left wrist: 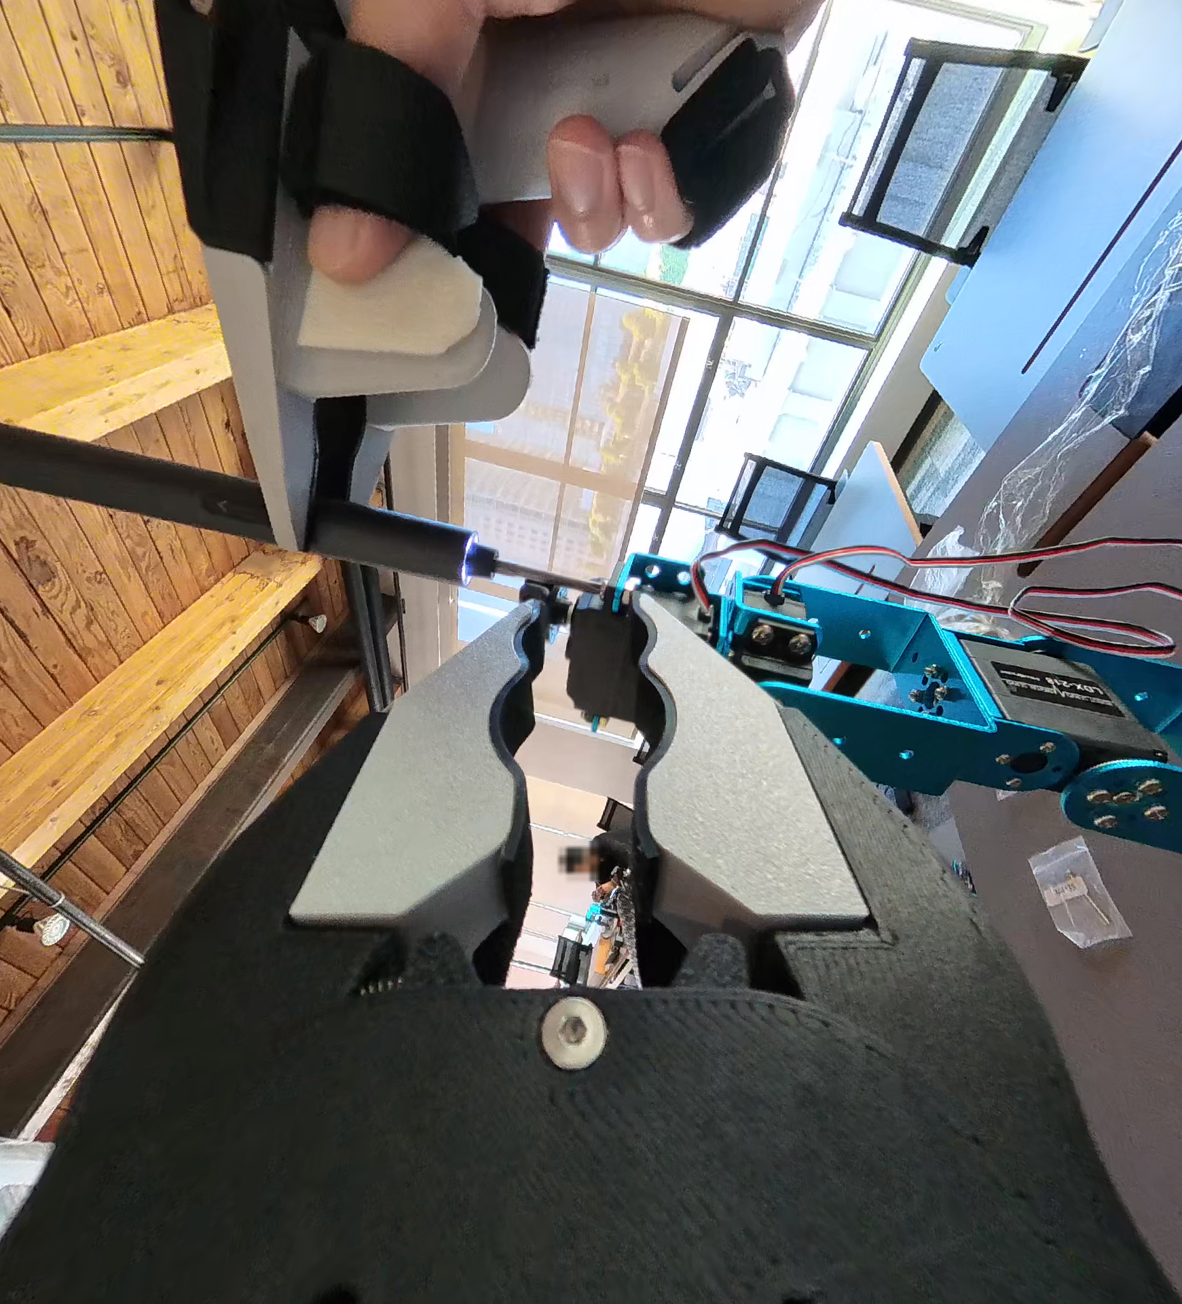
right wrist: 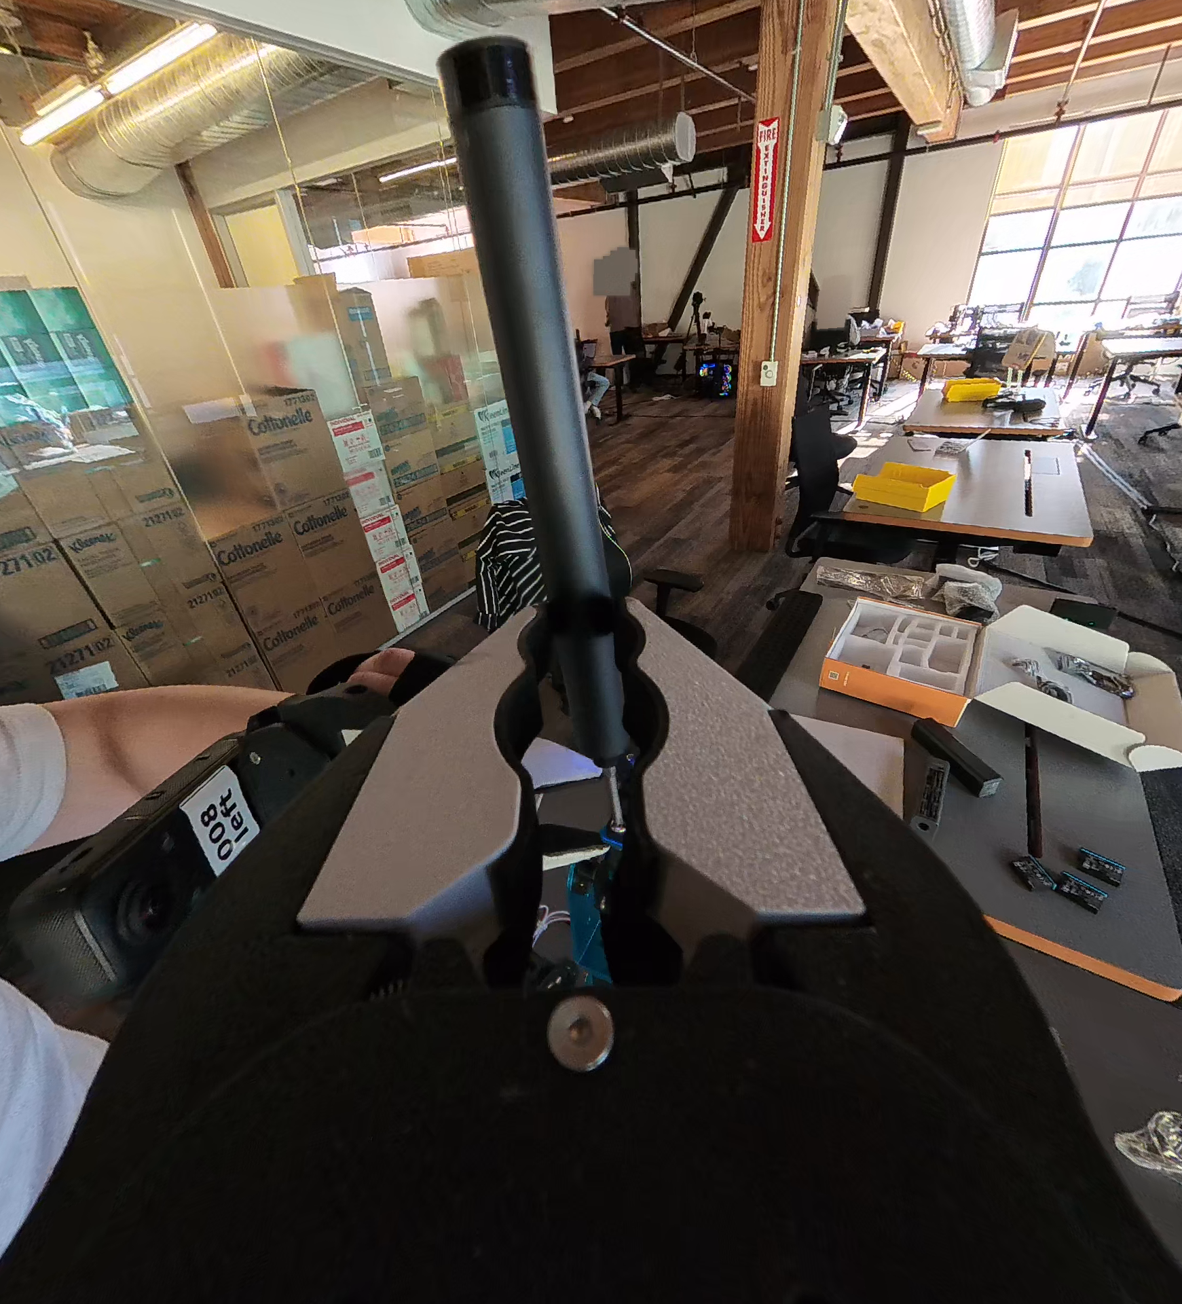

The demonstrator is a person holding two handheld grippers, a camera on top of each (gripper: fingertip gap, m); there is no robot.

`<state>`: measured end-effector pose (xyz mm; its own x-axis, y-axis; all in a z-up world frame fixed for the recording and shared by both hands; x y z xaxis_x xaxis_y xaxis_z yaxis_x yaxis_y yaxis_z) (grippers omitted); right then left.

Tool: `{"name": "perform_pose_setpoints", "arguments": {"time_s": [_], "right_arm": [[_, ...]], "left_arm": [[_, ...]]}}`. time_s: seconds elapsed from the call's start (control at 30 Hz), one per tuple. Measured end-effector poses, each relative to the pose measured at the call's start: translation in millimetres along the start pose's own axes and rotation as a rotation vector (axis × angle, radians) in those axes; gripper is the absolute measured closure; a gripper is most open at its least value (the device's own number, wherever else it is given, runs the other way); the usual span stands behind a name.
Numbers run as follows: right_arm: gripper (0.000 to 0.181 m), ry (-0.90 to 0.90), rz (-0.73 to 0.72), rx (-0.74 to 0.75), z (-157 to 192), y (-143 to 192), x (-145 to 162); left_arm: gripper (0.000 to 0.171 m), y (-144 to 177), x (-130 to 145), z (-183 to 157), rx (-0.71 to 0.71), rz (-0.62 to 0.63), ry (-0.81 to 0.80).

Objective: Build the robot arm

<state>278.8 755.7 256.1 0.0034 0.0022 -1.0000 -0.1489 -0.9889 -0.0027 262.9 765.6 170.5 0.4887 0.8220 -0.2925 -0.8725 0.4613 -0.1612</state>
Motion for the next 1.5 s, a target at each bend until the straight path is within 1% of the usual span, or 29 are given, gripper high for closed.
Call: {"name": "perform_pose_setpoints", "arguments": {"time_s": [0.27,0.37,0.47,0.57,0.63,0.7,0.77,0.83,0.87,0.97,1.03,1.1,1.2,1.23,1.3,1.4,1.5], "right_arm": [[0.166,-0.015,-0.058,0.021,-6,6,0],[0.166,-0.011,-0.110,0.019,-6,10,-2],[0.166,-0.026,-0.190,-0.021,-2,16,-8],[0.166,-0.016,-0.225,-0.013,2,26,-13],[0.166,-0.002,-0.267,-0.006,10,37,-18],[0.166,0.006,-0.281,0.018,20,51,-17],[0.166,0.010,-0.259,0.086,28,66,-8],[0.166,0.011,-0.212,0.166,40,78,7],[0.166,0.007,-0.181,0.207,46,83,16],[0.167,0.001,-0.106,0.360,68,95,43],[0.166,-0.012,-0.079,0.456,88,97,60],[0.166,-0.022,-0.060,0.579,106,95,80],[0.166,-0.081,-0.071,0.800,127,87,116],[0.166,-0.104,-0.088,0.872,131,84,128],[0.166,-0.155,-0.137,0.976,138,77,146],[0.166,-0.203,-0.221,1.076,151,68,161],[0.166,-0.231,-0.235,1.155,169,66,168]], "left_arm": [[0.149,1,0,0,0.000,0.005,0.000],[0.143,10,2,-1,0.016,0.009,0.078],[0.142,32,8,-5,0.019,0.016,0.166],[0.144,63,20,-12,0.014,0.045,0.268],[0.144,86,34,-21,0.033,0.080,0.405],[0.148,107,51,-40,0.126,0.123,0.570],[0.146,126,72,-65,0.250,0.173,0.729],[0.145,142,88,-92,0.410,0.175,0.920],[0.144,147,98,-102,0.467,0.169,1.004],[0.143,154,133,-117,0.587,0.102,1.206],[0.143,152,156,-118,0.670,0.023,1.284],[0.144,144,180,-116,0.764,-0.052,1.306],[0.140,131,212,-114,0.964,-0.109,1.299],[0.139,128,221,-111,1.020,-0.128,1.295],[0.140,121,235,-104,1.085,-0.176,1.291],[0.143,111,243,-94,1.150,-0.252,1.289],[0.145,101,234,-89,1.180,-0.344,1.282]]}}
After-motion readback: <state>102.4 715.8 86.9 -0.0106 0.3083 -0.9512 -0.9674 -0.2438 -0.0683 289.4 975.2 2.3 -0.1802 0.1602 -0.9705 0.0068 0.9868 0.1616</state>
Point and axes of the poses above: each gripper's, where its closed fingertips meet, y back along the fingers, x out of its underside, z = x × y across the jaws, the point moved 2 cm from there along y, back along the fingers, and after that the axes turned 5 degrees about y, right-handed, at the moved point
